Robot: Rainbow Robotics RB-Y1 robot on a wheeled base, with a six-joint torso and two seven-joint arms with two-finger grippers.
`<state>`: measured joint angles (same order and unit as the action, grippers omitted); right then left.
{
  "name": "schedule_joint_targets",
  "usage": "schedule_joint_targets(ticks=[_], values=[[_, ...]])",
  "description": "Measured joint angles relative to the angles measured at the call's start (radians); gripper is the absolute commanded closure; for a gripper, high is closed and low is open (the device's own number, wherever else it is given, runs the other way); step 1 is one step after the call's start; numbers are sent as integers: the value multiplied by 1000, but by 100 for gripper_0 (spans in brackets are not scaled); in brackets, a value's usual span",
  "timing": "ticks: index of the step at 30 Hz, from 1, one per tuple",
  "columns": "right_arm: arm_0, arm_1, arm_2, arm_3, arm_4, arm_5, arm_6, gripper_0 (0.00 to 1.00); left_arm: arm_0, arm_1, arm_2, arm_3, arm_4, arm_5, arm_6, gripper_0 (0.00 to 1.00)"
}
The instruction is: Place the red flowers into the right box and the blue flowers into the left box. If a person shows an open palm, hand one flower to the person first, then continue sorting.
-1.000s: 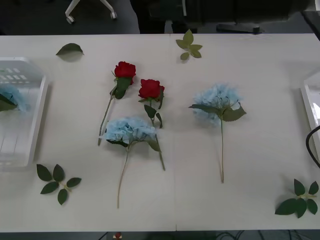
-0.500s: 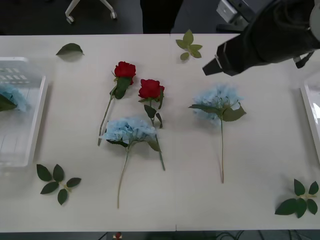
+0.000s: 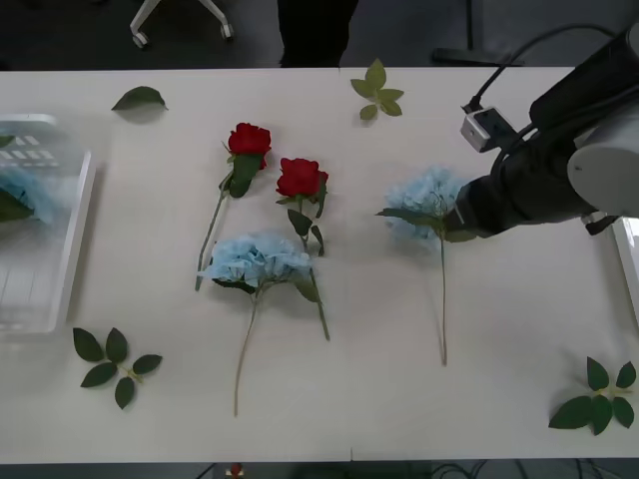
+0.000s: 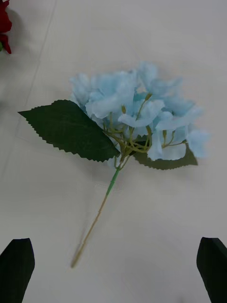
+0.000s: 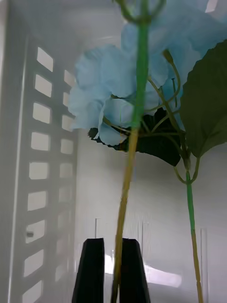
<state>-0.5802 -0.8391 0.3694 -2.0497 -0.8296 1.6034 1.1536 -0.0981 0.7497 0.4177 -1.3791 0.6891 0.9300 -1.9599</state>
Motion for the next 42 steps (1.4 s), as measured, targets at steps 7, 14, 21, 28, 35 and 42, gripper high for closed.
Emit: schedule_joint_targets(ticks=[7,14,21,28,35,42], values=[[62,0,72,5,93,-80,-65,0,-10,0,10,-15,20,78,-12,11],[61,7,180,61,127,-170,-132,0,-76,1,131,-220,48,469,-13,11],[61,92,185,163,165,-220,-132,0,-222,14,79,-385,142,648,28,0],[61,147,185,239,205,-259,-132,0,-363,-49,-237,-387,115,476,230,0],[61,150,185,275,246,-285,-132,0,-398,-211,-472,-353,-83,286,316,0],[61,153,185,330,258,-303,-131,0,-398,-298,-613,-195,-197,86,345,0]])
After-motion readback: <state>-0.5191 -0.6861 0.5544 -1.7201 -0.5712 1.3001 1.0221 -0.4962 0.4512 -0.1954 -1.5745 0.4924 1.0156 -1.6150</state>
